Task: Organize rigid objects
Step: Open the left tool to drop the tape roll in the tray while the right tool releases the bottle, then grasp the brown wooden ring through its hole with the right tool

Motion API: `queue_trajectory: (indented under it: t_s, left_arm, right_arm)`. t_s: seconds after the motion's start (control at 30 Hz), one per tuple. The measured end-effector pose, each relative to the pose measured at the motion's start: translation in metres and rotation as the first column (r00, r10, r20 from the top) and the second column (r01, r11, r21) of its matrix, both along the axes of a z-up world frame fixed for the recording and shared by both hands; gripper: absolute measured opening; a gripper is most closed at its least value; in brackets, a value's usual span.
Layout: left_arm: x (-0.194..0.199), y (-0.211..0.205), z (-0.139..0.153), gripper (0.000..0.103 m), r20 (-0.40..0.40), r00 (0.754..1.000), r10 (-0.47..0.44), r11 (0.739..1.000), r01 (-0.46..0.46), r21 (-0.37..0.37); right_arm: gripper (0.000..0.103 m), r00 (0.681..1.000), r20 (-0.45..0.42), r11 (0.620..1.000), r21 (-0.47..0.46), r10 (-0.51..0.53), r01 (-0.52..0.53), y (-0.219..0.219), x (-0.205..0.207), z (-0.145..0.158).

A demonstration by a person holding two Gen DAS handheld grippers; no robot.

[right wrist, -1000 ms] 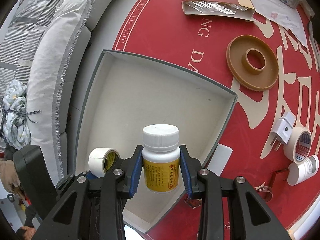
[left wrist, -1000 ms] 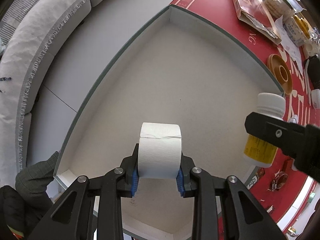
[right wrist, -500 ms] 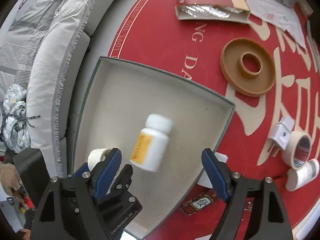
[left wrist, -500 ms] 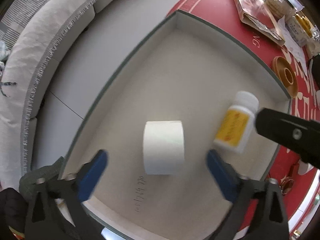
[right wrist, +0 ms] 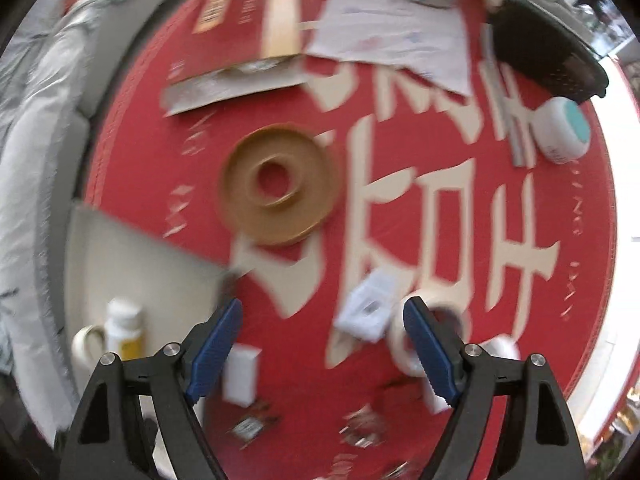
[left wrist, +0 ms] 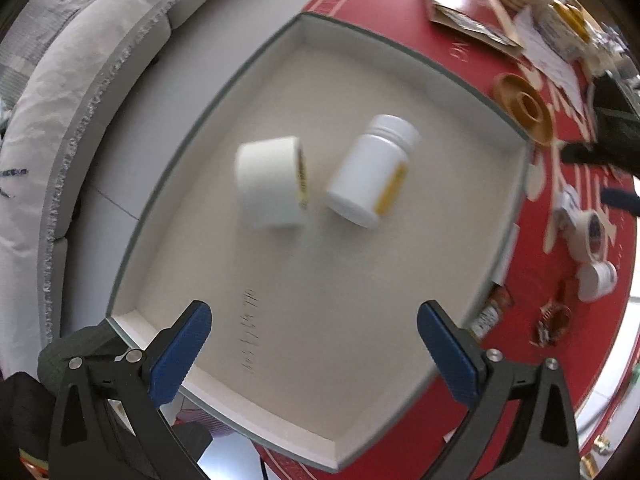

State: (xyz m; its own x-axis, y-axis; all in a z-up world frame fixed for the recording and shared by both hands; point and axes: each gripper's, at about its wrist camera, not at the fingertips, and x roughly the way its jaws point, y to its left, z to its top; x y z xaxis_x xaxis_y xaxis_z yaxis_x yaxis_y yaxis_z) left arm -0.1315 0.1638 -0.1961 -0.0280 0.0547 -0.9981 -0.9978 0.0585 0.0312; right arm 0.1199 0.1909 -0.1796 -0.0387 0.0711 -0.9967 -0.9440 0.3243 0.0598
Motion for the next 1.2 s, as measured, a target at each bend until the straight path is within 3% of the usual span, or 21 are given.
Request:
queue_trajectory:
  t_s: [0.17, 0.33, 0.63, 0.7, 0.73, 0.77, 0.8, 0.93, 1.1, 1.2]
  left_arm:
    - [0.017, -0.007, 0.012, 0.103, 0.032, 0.999, -0.023, 1.000, 0.023, -0.001]
    - [0.024, -0.019, 0.020, 0.103, 0.038, 0.998, -0.044, 0.999, 0.044, 0.003]
    - [0.024, -0.046, 0.023, 0.103, 0.042, 0.994, -0.106, 0.993, 0.107, -0.039]
    - [0.031, -0.053, 0.024, 0.103, 0.038, 0.989, -0.141, 0.989, 0.142, -0.034]
    - [0.034, -0.055, 0.024, 0.103, 0.036, 0.988, -0.152, 0.988, 0.153, -0.035]
    - [0.037, -0.058, 0.024, 0.103, 0.035, 0.986, -0.165, 0.985, 0.167, -0.037]
    - [0.040, -0.058, 0.023, 0.103, 0.033, 0.984, -0.178, 0.983, 0.179, -0.040]
    - [0.058, -0.066, 0.030, 0.103, 0.041, 0.977, -0.209, 0.977, 0.210, -0.025]
    - [0.093, -0.073, 0.038, 0.103, 0.041, 0.962, -0.270, 0.963, 0.270, 0.009]
    - [0.113, -0.079, 0.041, 0.103, 0.044, 0.951, -0.306, 0.952, 0.305, 0.021]
  right_arm:
    - [0.084, 0.998, 0.048, 0.999, 0.021, 0.028, -0.029, 0.025, 0.010, -0.011]
    - [0.084, 0.998, 0.065, 0.997, 0.075, -0.019, 0.014, 0.048, 0.021, -0.016]
    - [0.082, 0.998, 0.070, 0.999, 0.054, -0.006, 0.002, 0.076, 0.027, -0.040]
    - [0.066, 0.993, 0.079, 0.993, 0.072, 0.088, -0.093, 0.069, 0.013, -0.037]
    - [0.040, 0.985, 0.084, 0.984, 0.076, 0.153, -0.160, 0.062, 0.000, -0.035]
    - [0.032, 0.975, 0.100, 0.977, 0.060, 0.199, -0.206, 0.062, -0.008, -0.033]
    - [0.032, 0.976, 0.081, 0.977, 0.045, 0.204, -0.208, 0.060, -0.009, -0.034]
    - [0.032, 0.992, -0.119, 0.998, 0.045, 0.045, -0.040, 0.040, 0.023, -0.032]
    - [0.032, 0.984, -0.175, 0.991, 0.131, 0.036, -0.013, -0.011, 0.057, 0.011]
    - [0.032, 0.982, -0.188, 0.991, 0.133, 0.000, 0.026, -0.055, 0.079, 0.028]
